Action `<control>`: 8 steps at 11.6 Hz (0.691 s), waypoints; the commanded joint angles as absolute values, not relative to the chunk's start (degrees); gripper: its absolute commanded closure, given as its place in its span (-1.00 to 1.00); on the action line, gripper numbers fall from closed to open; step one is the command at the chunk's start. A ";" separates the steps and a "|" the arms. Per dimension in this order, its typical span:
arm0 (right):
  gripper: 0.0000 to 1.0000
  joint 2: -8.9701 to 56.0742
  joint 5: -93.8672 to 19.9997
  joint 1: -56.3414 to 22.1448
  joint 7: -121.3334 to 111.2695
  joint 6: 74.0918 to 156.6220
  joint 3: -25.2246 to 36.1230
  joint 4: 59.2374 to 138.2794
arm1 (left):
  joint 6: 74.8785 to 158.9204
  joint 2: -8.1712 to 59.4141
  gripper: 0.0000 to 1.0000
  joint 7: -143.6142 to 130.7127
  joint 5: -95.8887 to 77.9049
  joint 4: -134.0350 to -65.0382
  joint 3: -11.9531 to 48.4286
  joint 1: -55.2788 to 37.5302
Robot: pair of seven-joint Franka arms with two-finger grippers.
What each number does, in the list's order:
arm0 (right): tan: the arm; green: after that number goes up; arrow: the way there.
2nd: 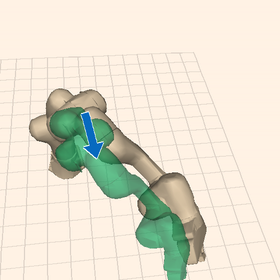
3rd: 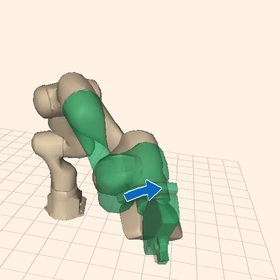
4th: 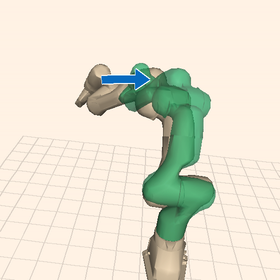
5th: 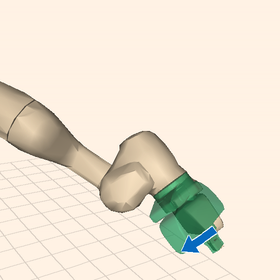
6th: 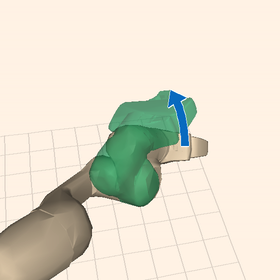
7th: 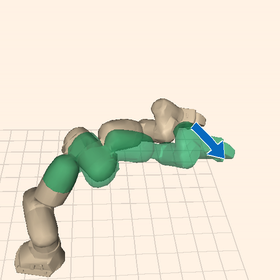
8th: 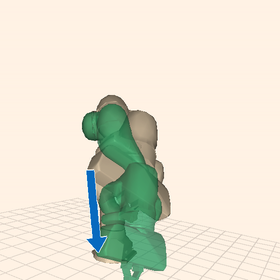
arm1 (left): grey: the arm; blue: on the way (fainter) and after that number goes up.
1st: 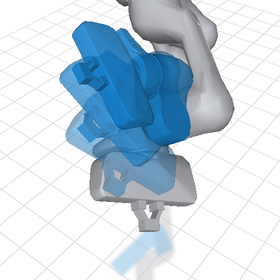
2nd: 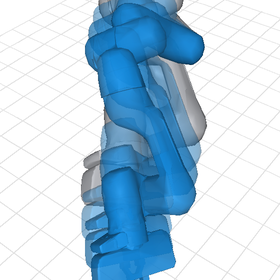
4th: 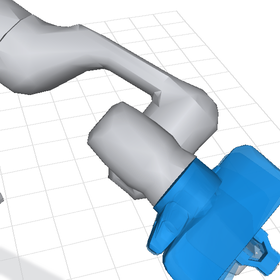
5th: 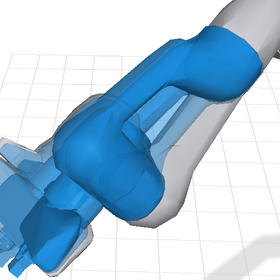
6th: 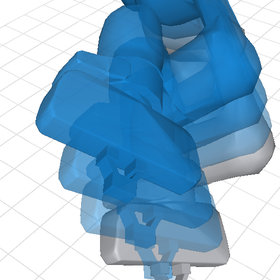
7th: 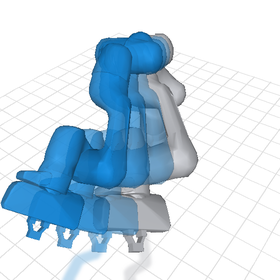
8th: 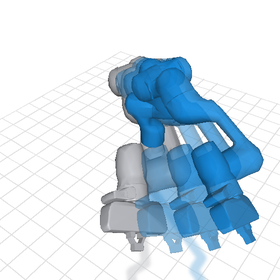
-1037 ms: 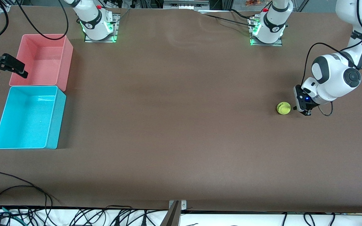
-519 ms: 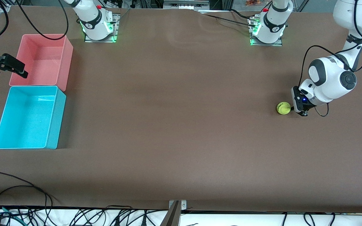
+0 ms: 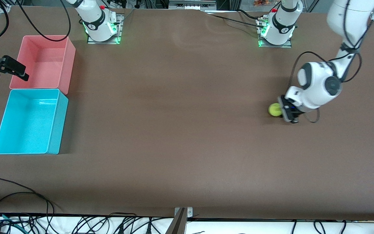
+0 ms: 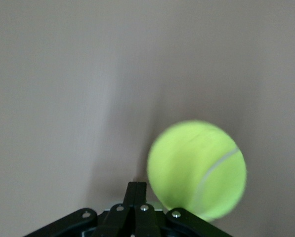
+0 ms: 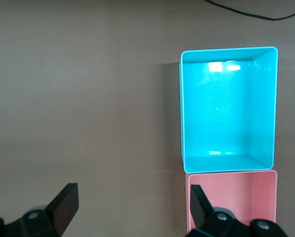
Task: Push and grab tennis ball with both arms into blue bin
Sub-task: 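Push the tennis ball with the left gripper toward the bins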
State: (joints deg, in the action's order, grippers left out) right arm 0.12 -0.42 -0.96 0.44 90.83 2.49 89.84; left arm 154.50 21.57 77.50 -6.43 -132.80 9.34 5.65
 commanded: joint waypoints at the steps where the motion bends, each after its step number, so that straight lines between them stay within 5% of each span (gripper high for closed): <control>1: -1.00 0.35 0.09 -0.97 0.35 90.00 2.29 88.68 | 152.59 21.62 1.00 45.51 5.93 -129.03 15.11 1.76; 8: -1.00 0.35 0.09 -0.97 0.35 90.09 2.29 88.68 | 151.44 20.66 1.00 49.39 7.73 -129.20 13.10 6.06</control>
